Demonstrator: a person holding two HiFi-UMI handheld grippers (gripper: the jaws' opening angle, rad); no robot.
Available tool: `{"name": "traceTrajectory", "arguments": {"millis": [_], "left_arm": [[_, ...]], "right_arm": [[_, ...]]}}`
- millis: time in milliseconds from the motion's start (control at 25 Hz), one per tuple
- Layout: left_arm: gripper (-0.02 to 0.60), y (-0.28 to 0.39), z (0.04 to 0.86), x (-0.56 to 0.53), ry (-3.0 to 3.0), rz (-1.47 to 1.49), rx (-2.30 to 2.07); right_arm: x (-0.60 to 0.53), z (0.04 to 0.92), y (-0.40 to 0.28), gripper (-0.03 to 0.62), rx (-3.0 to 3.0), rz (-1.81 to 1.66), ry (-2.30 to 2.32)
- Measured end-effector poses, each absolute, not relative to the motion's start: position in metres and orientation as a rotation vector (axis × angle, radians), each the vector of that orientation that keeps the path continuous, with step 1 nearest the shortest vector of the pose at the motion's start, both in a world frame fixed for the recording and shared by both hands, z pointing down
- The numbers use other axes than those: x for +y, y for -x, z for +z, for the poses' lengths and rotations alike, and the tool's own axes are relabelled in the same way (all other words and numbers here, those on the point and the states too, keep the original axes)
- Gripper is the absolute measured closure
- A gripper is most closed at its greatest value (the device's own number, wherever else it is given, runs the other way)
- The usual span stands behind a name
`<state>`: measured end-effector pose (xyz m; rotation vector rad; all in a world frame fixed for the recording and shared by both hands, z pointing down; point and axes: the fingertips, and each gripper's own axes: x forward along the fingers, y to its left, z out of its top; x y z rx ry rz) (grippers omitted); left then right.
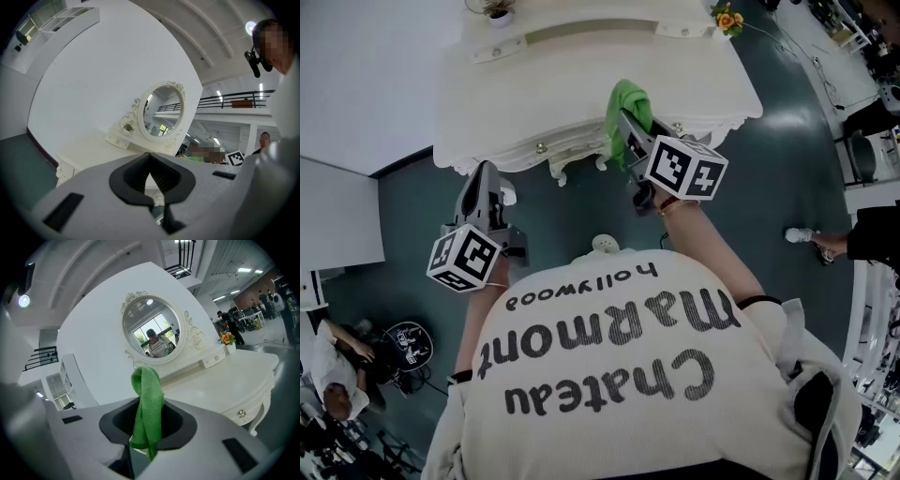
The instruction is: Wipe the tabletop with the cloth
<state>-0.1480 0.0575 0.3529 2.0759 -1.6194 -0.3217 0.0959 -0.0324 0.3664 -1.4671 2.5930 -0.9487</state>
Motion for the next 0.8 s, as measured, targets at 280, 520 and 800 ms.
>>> {"name": "traceTrajectory", "arguments": {"millis": [280,520,800], "left_arm": [[0.574,0.1479,0.3521,0.0541,-2.076,-0.329,-1.620],[0.574,0.1508,0.3535,0.0520,-2.067,-0.328,-1.628],[0.574,0.1526,0.3542,0.0527,-2.062,-0.330,-1.634]], "right_arm": [[-0.0353,0.3671,-0.0953,0.491,2.609,-0.944,1.466],[-0.0390,0.3695,-0.0926,0.491,2.623,-0.940,1.465],[-0.0390,0.3705,-0.0892,0.491,2.654,-0.919,1.464]]}}
